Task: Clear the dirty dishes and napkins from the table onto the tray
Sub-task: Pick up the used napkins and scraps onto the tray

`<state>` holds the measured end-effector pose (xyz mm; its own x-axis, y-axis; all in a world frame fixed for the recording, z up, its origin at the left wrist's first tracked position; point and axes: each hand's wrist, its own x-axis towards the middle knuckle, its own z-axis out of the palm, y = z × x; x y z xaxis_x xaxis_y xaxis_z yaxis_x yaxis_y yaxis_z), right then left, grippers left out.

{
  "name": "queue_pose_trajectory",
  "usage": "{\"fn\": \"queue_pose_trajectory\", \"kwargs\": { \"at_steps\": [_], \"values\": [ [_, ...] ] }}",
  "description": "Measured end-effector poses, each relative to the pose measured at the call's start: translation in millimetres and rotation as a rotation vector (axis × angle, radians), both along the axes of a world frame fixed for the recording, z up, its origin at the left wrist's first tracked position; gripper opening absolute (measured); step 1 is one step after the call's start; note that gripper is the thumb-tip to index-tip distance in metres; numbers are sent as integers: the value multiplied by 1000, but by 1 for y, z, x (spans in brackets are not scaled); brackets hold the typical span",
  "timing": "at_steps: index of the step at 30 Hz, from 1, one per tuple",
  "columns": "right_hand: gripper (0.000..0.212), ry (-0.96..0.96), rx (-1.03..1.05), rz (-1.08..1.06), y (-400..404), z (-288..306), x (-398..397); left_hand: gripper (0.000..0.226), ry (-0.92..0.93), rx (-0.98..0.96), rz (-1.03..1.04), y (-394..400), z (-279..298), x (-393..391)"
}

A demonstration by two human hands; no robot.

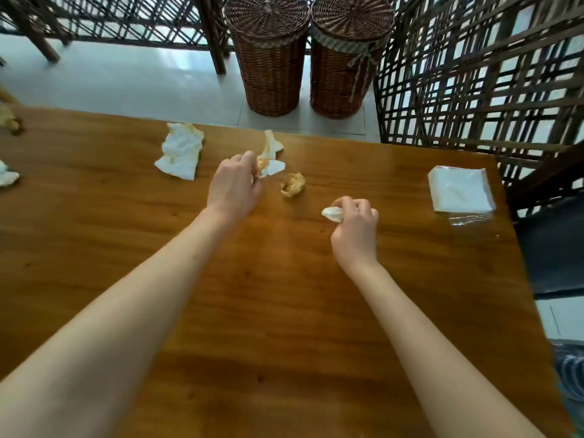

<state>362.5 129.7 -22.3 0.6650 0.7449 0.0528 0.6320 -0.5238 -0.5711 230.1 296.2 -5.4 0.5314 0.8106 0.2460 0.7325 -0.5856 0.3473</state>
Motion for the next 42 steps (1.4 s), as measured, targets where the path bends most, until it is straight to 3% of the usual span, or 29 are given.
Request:
{"fn": "queue_pose_trajectory", "kwargs": {
  "at_steps": [3,8,12,16,24,31,38,42],
  "values": [
    [48,-6,34,-15,45,-1,-12,16,-18,25,-85,37,1,-1],
    [62,-17,-2,-7,98,-15,-18,55,28,20,-256,78,-4,20],
    [58,4,-179,62,112,-30,-26,49,218,-60,-292,89,-21,39],
    [53,-54,-280,89,117,-38,-35,41,291,-161,-315,91,-40,39],
    [37,-213,-267,23,121,-43,-48,26,185,-121,-315,86,-53,37],
    [44,-131,-249,20,119,-39,-53,14,154,-213,-278,84,-44,15],
    [37,-72,-228,-75,84,-29,-60,29,-3,-231,-244,66,-31,-28],
    [37,-77,-159,-96,88,-22,-55,36,-5,-264,-261,51,-34,-36]
  ]
}}
